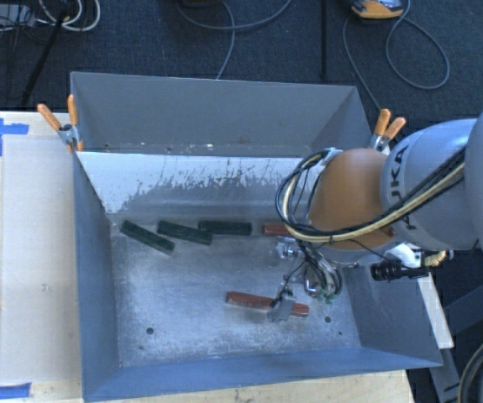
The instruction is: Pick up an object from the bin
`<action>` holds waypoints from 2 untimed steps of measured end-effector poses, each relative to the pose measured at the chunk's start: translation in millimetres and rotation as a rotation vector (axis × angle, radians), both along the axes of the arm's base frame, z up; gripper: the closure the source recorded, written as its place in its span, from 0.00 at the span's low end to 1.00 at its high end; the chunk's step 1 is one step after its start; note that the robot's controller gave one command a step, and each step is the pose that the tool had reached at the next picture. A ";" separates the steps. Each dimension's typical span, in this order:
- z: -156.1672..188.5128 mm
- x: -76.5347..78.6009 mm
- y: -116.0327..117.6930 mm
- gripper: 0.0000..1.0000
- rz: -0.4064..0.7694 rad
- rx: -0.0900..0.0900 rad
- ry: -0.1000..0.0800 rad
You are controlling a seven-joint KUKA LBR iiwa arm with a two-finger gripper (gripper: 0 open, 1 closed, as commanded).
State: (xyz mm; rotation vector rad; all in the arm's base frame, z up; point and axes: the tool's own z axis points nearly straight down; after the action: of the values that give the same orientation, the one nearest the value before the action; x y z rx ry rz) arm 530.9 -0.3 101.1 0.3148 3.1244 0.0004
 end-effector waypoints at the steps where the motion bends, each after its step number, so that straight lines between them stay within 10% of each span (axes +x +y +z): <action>1: -1.8 -1.5 -5.9 0.00 -0.181 0.000 0.002; 2: -32.8 2.3 -3.0 0.00 -0.278 0.000 0.005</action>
Offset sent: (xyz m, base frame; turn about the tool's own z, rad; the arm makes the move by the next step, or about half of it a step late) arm -0.0015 -0.0055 -0.0011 0.1814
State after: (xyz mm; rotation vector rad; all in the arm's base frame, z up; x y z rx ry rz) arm 533.2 -3.3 68.3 0.7454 3.0559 -0.0006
